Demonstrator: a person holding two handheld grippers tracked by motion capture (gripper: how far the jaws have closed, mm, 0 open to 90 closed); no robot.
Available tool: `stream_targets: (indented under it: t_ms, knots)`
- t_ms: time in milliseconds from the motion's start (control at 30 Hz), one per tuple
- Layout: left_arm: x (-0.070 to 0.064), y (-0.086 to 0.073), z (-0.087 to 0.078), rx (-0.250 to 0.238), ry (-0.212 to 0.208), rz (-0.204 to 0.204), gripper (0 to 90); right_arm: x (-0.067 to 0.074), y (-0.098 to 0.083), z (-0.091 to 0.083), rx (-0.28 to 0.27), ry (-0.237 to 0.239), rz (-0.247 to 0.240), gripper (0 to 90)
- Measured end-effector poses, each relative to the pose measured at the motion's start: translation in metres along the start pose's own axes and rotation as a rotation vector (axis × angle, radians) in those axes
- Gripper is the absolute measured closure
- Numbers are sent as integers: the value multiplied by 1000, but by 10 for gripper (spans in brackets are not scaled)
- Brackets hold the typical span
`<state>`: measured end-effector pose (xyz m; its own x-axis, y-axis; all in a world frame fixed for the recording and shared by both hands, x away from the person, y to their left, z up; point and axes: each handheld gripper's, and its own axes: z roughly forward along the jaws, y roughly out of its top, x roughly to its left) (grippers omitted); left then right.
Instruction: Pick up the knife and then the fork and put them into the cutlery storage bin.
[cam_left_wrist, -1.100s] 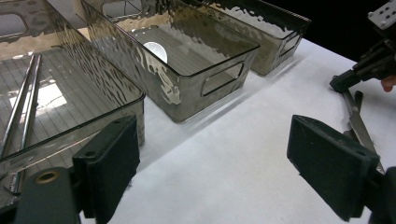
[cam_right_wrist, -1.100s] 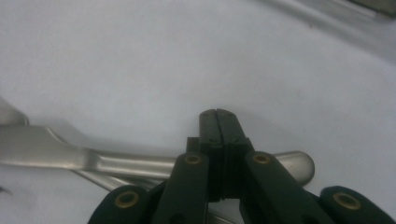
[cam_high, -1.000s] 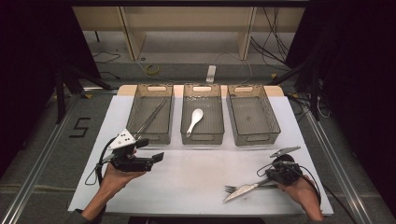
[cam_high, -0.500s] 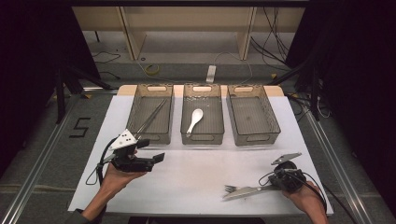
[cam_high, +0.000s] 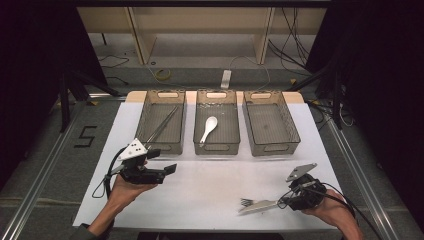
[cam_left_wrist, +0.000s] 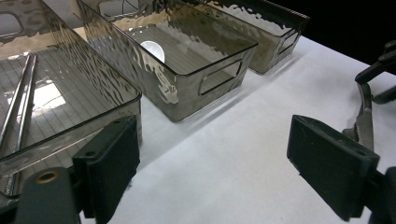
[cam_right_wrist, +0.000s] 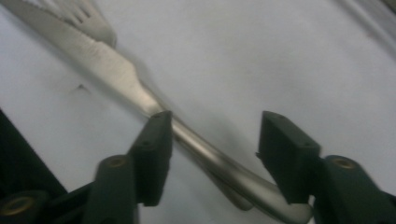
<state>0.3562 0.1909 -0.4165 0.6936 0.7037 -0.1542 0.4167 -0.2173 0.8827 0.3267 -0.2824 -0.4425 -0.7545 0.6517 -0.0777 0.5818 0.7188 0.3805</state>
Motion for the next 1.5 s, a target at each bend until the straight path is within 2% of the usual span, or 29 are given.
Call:
stream_targets:
  t_ms: [133, 267, 567, 700, 867, 967, 1500]
  knots:
    - [0, 0, 0, -1, 1, 2, 164, 8, 3, 3, 31, 12, -53, 377]
    - [1, 0, 0, -1, 2, 1, 164, 16, 6, 6, 57, 15, -110, 366]
    - [0, 0, 0, -1, 0, 2, 164, 23, 11, 17, 89, 14, -177, 426]
    - [1, 0, -1, -6, 4, -2, 164, 22, 12, 18, 83, 23, -187, 478]
    - [0, 1, -1, -7, 4, 0, 164, 19, 13, 19, 90, 64, -176, 545]
    - [0, 0, -1, -3, 3, 4, 164, 18, 14, 19, 97, 71, -170, 583]
    - [0, 0, 0, 3, -1, 8, 165, 20, 20, 20, 123, 90, -250, 668]
